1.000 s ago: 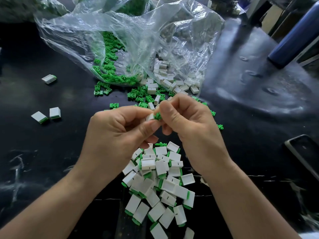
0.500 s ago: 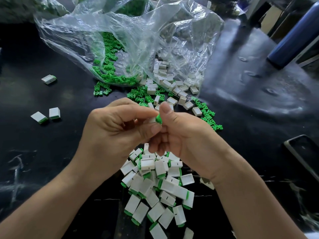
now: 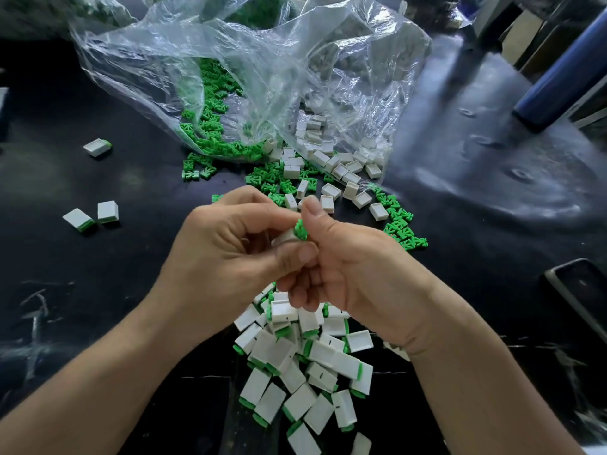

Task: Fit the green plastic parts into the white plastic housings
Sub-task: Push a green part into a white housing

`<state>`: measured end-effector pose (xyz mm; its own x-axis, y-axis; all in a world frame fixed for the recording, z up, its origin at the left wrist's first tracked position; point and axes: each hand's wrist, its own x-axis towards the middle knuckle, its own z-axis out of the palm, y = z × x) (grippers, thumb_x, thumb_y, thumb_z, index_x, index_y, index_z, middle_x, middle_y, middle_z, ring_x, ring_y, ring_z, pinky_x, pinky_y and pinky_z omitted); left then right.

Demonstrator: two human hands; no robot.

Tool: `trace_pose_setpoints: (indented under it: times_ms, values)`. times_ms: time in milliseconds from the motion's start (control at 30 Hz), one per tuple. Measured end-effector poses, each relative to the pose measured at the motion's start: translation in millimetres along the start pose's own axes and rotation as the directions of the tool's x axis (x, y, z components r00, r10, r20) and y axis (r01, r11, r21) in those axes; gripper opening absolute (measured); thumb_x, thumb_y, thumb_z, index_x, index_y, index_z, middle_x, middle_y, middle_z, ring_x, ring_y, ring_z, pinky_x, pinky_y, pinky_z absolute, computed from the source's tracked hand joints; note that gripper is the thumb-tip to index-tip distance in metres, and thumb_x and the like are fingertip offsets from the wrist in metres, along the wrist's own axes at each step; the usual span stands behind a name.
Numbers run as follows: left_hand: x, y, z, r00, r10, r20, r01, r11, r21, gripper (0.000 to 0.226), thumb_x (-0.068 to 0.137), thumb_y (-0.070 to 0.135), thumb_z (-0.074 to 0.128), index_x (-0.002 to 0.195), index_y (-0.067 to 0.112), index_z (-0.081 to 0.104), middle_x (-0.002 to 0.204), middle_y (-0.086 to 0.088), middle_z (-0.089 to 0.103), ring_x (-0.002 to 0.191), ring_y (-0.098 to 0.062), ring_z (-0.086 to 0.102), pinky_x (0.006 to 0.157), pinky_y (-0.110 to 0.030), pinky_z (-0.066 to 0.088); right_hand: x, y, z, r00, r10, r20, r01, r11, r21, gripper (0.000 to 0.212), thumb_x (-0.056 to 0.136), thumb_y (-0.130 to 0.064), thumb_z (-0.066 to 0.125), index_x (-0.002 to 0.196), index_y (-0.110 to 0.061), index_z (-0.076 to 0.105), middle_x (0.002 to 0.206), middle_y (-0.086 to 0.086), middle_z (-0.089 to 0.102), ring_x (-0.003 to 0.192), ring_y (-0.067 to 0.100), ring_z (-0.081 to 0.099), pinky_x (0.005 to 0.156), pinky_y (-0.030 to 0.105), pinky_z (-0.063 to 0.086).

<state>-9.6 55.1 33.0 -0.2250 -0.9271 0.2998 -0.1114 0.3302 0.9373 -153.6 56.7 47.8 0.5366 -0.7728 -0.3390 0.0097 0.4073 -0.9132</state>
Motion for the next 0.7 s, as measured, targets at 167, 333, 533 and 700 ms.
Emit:
trace_pose_setpoints:
  times_ms: [167,333,533,700]
  values:
    - [0.8,2.4,-0.7,0.998,-0.065,-0.005,0.064,0.986,-0.153,0.028,0.051,0.022,0.073,0.076,0.01,0.07,0.072,-0.021,0.053,0.054,-0.014,0.054,0.05,-0.017,0.047,0.2,-1.4,-1.4,0.999,0.016,0.037,-0.019,0.997,0.071,0.047,0.075,-0.051,0.039,0.08,-0.008,0.058,0.059,-0.001,0.057,0.052,0.01,0.05,0.051,0.02,0.039]
    - [-0.6,-1.6,-0.7,0.997,-0.079,-0.012,0.077,0.987,-0.139,0.024,0.055,0.019,0.075,0.078,0.015,0.075,0.07,-0.015,0.054,0.054,-0.03,0.049,0.052,-0.032,0.048,0.3,0.5,-1.6,1.0,0.001,0.007,-0.001,0.998,0.065,0.045,0.073,-0.048,0.041,0.079,-0.006,0.056,0.058,-0.001,0.056,0.051,0.01,0.048,0.05,0.02,0.038]
    - [-0.2,2.7,-0.9,1.0,-0.01,0.015,0.013,0.983,-0.183,0.026,0.06,0.024,0.071,0.085,0.019,0.072,0.08,-0.019,0.058,0.058,-0.033,0.061,0.055,-0.028,0.055,-0.6,-0.1,-3.3,1.0,-0.007,0.004,0.007,1.0,0.02,0.047,0.077,-0.056,0.045,0.074,-0.01,0.054,0.06,-0.001,0.056,0.052,0.009,0.049,0.052,0.021,0.037]
    - [-1.5,-1.9,-2.3,0.998,0.026,0.063,-0.017,0.989,-0.144,0.018,0.063,0.019,0.076,0.08,0.016,0.073,0.079,-0.015,0.059,0.056,-0.028,0.06,0.053,-0.031,0.053,0.6,2.3,-2.4,1.0,-0.005,0.012,0.006,0.997,-0.082,0.059,0.074,-0.068,0.036,0.07,-0.013,0.058,0.061,-0.002,0.058,0.054,0.012,0.051,0.056,0.025,0.038]
